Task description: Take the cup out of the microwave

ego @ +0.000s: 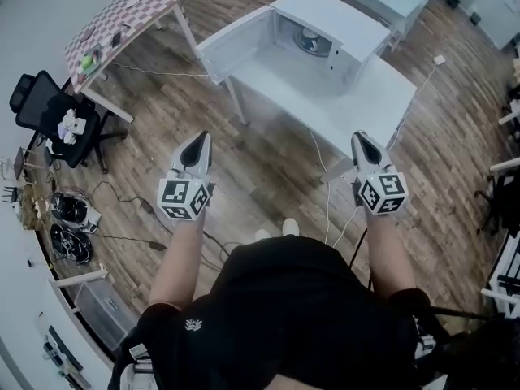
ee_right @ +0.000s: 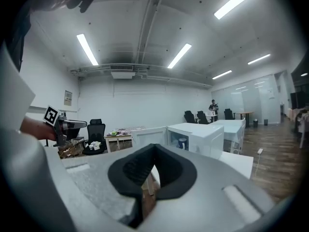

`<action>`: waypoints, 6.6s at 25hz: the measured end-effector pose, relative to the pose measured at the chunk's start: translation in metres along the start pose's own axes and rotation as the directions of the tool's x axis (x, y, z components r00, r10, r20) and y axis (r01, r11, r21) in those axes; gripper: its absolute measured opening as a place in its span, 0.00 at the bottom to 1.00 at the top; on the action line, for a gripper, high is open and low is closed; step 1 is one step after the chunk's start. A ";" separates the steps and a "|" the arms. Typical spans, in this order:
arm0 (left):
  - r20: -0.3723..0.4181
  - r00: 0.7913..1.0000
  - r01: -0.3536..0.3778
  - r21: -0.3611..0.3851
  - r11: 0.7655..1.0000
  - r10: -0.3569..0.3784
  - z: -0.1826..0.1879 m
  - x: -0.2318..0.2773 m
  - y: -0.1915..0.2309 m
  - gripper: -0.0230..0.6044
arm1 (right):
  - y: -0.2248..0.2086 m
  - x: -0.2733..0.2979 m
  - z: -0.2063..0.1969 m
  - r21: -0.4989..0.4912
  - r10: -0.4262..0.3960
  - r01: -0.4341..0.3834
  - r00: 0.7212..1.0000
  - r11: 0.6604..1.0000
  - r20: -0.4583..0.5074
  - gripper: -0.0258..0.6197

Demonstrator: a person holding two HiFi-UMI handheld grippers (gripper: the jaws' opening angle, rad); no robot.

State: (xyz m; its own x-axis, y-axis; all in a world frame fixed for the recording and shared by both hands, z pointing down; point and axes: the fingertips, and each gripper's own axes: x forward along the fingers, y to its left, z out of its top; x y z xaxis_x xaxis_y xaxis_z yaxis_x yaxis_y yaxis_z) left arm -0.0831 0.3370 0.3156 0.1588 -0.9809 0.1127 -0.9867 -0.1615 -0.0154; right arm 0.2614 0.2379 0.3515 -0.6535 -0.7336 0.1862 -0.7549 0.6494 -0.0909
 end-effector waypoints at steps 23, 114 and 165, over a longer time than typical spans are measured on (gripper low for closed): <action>0.024 1.000 -0.001 0.073 0.997 -0.001 0.010 0.091 -0.009 0.04 | -0.053 0.070 -0.007 0.007 -0.018 0.017 0.999 1.000 0.037 0.04; -0.073 0.852 0.523 0.086 0.848 -0.518 -0.102 0.645 0.070 0.04 | -0.261 0.608 -0.117 0.033 -0.365 0.376 0.915 0.926 -0.172 0.77; -0.069 0.882 0.470 0.104 0.876 -0.465 -0.066 0.604 0.095 0.04 | -0.221 0.582 -0.096 0.021 -0.357 0.365 0.919 0.931 -0.169 0.65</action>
State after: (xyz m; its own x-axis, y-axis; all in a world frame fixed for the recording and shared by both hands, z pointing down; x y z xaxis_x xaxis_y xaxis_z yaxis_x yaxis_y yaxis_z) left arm -0.0830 -0.2634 0.4478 0.5970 -0.7829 0.1748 -0.7867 -0.6141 -0.0635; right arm 0.0531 -0.3133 0.5733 -0.3219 -0.8721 0.3686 -0.9424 0.3324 -0.0367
